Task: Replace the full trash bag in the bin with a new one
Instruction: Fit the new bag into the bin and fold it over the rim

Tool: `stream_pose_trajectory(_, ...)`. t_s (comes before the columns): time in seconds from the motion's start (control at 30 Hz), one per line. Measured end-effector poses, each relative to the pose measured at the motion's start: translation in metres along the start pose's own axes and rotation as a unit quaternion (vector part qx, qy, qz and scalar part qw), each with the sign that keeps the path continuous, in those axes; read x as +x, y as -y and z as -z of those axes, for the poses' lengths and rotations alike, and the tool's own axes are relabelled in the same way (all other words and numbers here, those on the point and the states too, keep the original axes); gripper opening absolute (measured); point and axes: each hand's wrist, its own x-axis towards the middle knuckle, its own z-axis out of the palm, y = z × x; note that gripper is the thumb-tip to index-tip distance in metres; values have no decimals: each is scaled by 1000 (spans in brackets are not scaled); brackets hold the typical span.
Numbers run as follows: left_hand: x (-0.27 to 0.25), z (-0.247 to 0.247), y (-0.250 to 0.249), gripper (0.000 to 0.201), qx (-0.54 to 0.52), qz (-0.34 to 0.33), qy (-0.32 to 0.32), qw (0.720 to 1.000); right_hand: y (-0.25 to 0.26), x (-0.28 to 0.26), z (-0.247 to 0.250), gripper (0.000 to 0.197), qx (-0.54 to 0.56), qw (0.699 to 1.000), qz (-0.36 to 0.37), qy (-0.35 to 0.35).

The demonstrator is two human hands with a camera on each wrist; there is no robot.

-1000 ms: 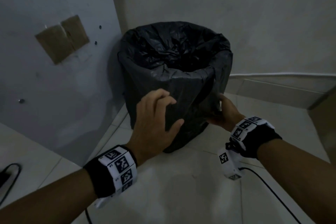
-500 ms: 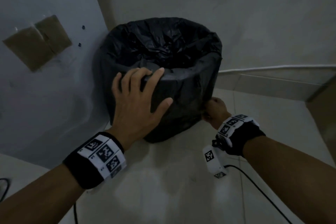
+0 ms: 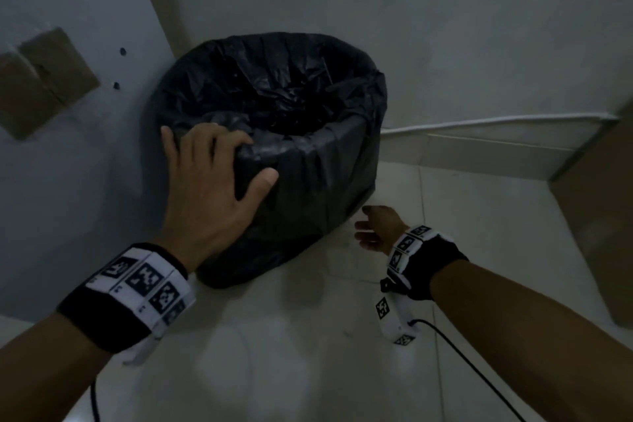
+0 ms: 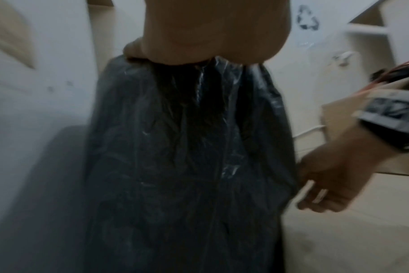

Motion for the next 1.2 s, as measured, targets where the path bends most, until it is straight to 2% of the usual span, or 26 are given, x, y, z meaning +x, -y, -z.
stream_pose_trajectory(0.1, 2, 6, 16, 50, -43, 42, -18, 998, -3, 7, 6, 23, 36, 999, -18, -17)
stream_pose_trajectory(0.17, 1, 8, 22, 43, -59, 58, -34, 996, -5, 10, 4, 33, 55, 998, -22, -28)
stream_pose_trajectory(0.27, -3, 12, 20, 31, -122, 11, -61, 991, -8, 21, 0, 66, 75, 995, 5, -66)
stream_pose_trajectory(0.3, -4, 13, 18, 32, -139, -4, -64, 988, -8, 25, -2, 68, 85, 994, 13, -69)
stream_pose_trajectory(0.43, -2, 17, 14, 40, -94, -46, -42, 994, -8, 33, -8, 49, 121, 991, 34, -41)
stream_pose_trajectory(0.53, -2, 16, 17, 41, -54, -30, -10, 998, -5, 35, -15, 14, 83, 995, 56, -5)
stream_pose_trajectory(0.63, -2, 16, 15, 38, -39, -19, -12, 999, -3, 36, -21, 19, 69, 994, 83, -8)
stream_pose_trajectory(0.7, 0, 16, 12, 36, -42, -11, -15, 999, -4, 37, -27, 10, 77, 990, 110, -32)
stream_pose_trajectory(0.8, 0, 16, 12, 33, -51, -4, -16, 999, -12, 58, -28, 82, 36, 990, 111, -78)
stream_pose_trajectory(0.83, 0, 16, 12, 32, -54, -3, -15, 998, -14, 63, -27, 89, 22, 990, 117, -77)
stream_pose_trajectory(0.87, 0, 17, 12, 31, -57, -3, -15, 998, -11, 61, -27, 81, 29, 989, 131, -66)
stream_pose_trajectory(0.97, 1, 20, 14, 29, -67, -2, -12, 998, 0, 51, -22, 33, 44, 985, 161, -41)
stream_pose_trajectory(1.03, 1, 20, 14, 28, -65, -4, -9, 998, -1, 55, -19, 14, -47, 972, 212, -94)
stream_pose_trajectory(1.1, 0, 20, 16, 28, -65, -8, -8, 998, -5, 60, -16, 16, -213, 925, 282, -140)
stream_pose_trajectory(1.13, 0, 21, 17, 29, -66, -9, -7, 998, -8, 59, -14, 21, -306, 895, 293, -137)
stream_pose_trajectory(1.2, 0, 22, 18, 34, -79, -4, -2, 997, -14, 55, -7, 26, -452, 846, 259, -116)
